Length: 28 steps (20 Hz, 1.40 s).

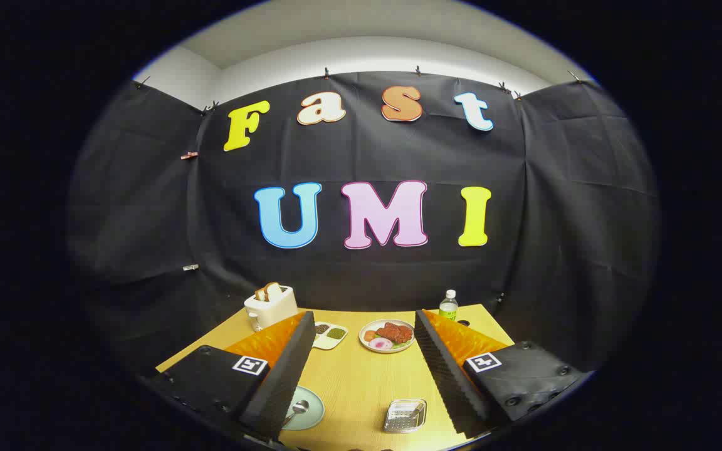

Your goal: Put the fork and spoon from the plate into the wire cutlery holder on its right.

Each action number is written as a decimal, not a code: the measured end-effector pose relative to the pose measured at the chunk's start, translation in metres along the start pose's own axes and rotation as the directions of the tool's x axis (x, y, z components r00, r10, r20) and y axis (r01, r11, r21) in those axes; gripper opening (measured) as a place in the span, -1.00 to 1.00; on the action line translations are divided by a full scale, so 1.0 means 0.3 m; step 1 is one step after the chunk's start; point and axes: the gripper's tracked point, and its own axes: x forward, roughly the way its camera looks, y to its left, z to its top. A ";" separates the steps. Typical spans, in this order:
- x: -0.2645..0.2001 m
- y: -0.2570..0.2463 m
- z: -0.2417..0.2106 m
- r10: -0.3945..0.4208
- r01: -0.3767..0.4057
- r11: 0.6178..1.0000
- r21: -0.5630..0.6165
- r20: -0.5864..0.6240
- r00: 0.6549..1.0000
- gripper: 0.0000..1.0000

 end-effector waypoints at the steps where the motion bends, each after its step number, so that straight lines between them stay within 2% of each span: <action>1: 0.000 -0.003 0.002 -0.006 0.006 1.000 -0.001 0.002 1.000 0.97; 11: 0.013 -0.001 -0.003 -0.042 0.042 0.999 -0.002 0.001 0.999 0.97; 16: 0.018 0.037 -0.021 -0.039 0.039 0.998 -0.040 -0.006 0.999 0.97; 22: 0.024 0.098 -0.057 -0.029 0.028 0.999 -0.032 -0.027 0.999 0.98; 25: 0.035 0.134 -0.107 -0.024 0.023 1.000 -0.015 -0.070 0.997 0.97; 28: 0.054 0.181 -0.222 -0.018 0.018 1.000 -0.006 -0.185 0.983 0.97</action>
